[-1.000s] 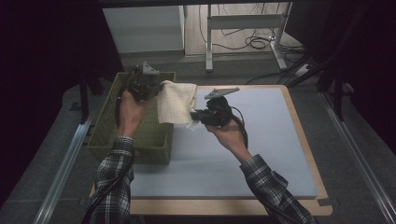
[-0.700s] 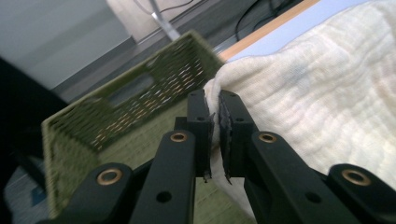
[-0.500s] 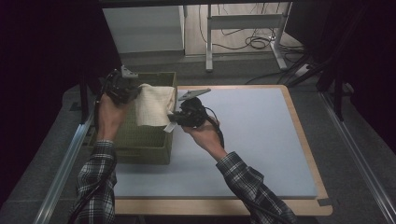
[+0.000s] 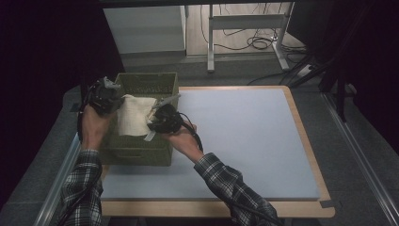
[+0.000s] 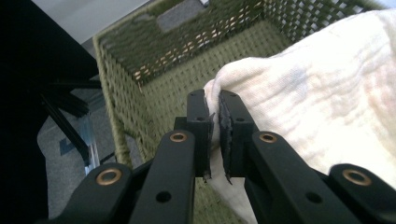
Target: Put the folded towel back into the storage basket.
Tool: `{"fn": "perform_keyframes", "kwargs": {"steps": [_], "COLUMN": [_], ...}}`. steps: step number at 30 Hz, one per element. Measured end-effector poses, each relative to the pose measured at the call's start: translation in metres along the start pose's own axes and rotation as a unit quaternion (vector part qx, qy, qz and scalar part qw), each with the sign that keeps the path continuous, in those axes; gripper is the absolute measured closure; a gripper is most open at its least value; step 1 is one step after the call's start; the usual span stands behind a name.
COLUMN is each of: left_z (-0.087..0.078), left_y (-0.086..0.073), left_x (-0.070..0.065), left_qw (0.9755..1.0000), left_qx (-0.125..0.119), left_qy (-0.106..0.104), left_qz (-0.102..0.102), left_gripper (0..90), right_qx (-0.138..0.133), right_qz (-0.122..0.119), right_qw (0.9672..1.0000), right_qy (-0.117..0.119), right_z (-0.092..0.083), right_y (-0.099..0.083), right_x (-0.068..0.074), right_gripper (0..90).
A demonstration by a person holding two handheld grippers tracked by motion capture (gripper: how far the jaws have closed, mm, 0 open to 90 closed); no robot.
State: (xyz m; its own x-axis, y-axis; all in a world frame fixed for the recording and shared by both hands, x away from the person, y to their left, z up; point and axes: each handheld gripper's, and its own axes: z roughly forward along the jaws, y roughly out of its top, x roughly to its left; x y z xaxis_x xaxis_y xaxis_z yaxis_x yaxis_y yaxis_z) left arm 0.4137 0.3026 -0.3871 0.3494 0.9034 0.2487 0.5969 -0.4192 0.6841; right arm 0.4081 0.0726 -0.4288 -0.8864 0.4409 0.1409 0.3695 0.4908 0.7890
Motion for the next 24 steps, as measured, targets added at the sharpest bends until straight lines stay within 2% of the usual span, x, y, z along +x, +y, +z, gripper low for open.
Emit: {"fn": "perform_keyframes", "kwargs": {"steps": [6, 8, 11, 16, 20, 24], "left_z": [0.012, 0.018, 0.027, 0.046, 0.051, 0.053], "left_y": [-0.009, -0.01, -0.011, -0.013, -0.017, -0.022], "left_x": [0.004, 0.004, 0.003, -0.002, -0.003, 0.0], "left_qw": [1.0, 0.9999, 0.9998, 0.9993, 0.9989, 0.9989], "left_qx": [0.008, 0.011, 0.013, 0.029, 0.036, 0.038], "left_qy": [-0.004, -0.008, -0.014, -0.02, -0.022, -0.025], "left_qz": [-0.002, 0.001, 0.0, 0.013, 0.018, 0.013], "left_gripper": [83.7, 83.7, 83.7, 83.6, 83.5, 83.3], "right_qx": [0.024, 0.042, 0.051, 0.076, 0.082, 0.099], "right_qz": [-0.012, -0.016, -0.02, -0.023, -0.027, -0.031], "right_qw": [0.9996, 0.9989, 0.9984, 0.9965, 0.9959, 0.9941], "right_qy": [-0.003, -0.011, -0.015, -0.027, -0.029, -0.032], "right_z": [0.016, 0.023, 0.027, 0.033, 0.035, 0.038], "right_y": [0.005, 0.006, 0.007, 0.008, 0.008, 0.01], "right_x": [0.007, 0.009, 0.009, 0.003, 0.002, 0.002], "right_gripper": [81.6, 81.6, 81.6, 81.4, 81.4, 81.3]}}
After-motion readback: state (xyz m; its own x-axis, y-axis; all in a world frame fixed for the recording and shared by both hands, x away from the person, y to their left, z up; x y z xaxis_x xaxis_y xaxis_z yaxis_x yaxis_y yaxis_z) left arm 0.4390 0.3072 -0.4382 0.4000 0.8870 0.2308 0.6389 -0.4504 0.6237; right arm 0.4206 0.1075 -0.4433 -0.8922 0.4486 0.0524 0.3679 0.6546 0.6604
